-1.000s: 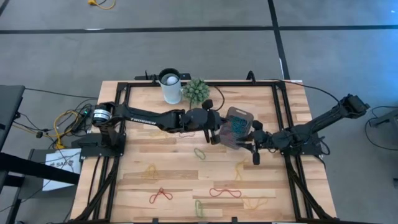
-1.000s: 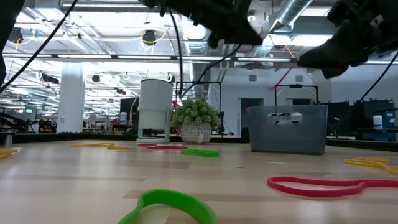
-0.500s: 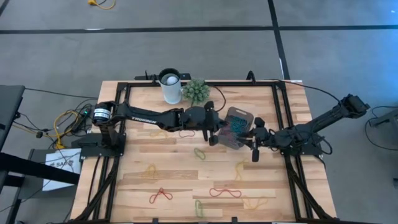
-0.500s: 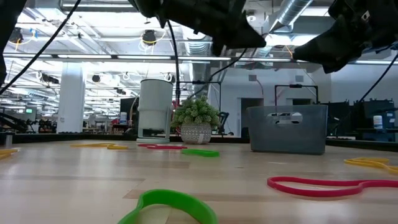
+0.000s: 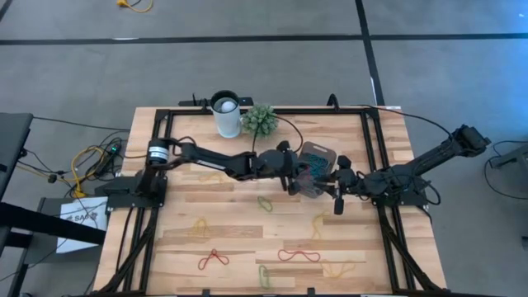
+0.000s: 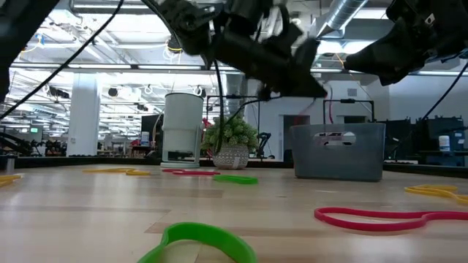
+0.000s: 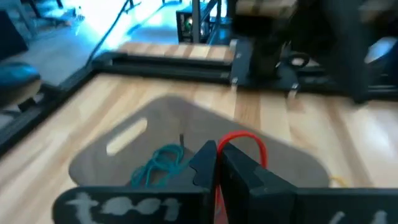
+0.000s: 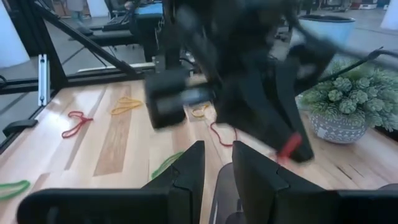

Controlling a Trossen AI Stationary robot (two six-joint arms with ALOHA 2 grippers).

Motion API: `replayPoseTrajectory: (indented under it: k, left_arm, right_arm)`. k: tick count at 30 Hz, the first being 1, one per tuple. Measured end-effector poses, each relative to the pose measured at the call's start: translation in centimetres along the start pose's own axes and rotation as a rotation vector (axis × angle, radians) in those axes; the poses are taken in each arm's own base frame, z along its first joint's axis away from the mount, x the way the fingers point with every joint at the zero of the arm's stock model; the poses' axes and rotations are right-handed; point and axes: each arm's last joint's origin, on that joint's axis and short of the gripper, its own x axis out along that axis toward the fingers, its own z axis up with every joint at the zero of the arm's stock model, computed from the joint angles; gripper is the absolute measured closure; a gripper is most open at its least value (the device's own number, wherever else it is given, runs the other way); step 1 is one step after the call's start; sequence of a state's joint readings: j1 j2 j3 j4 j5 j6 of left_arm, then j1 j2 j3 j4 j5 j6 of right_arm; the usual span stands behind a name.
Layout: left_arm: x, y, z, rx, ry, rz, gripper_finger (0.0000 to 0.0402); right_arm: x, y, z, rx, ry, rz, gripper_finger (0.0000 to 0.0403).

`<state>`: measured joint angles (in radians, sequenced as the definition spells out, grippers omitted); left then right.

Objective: Pick and place items into bin
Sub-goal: Put the red rubber band into the black bin

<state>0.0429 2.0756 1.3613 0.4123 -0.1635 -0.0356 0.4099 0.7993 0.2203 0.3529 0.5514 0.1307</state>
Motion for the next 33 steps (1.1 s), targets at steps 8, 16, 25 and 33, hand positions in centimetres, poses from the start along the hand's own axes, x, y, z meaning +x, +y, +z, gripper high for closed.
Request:
replayPoseTrajectory:
  k: [8, 16, 25, 33]
  left_arm:
    - [1.8, -0.2, -3.5, -0.046, 0.066, 0.009, 0.0401]
    - [2.0, -0.1, -4.2, -0.046, 0.086, 0.015, 0.0400]
    - [2.1, 0.0, -4.0, -0.046, 0.076, 0.015, 0.0361]
    - [2.1, -0.1, -4.1, -0.057, 0.083, 0.000, 0.0327]
  right_arm:
    - [0.0, 0.0, 0.0, 0.000, 0.001, -0.001, 0.0326]
    - [0.0, 0.0, 0.0, 0.000, 0.001, 0.000, 0.0326]
    - [0.0, 0.0, 0.0, 0.000, 0.001, 0.002, 0.0326]
    - [0.0, 0.0, 0.0, 0.000, 0.002, 0.001, 0.0326]
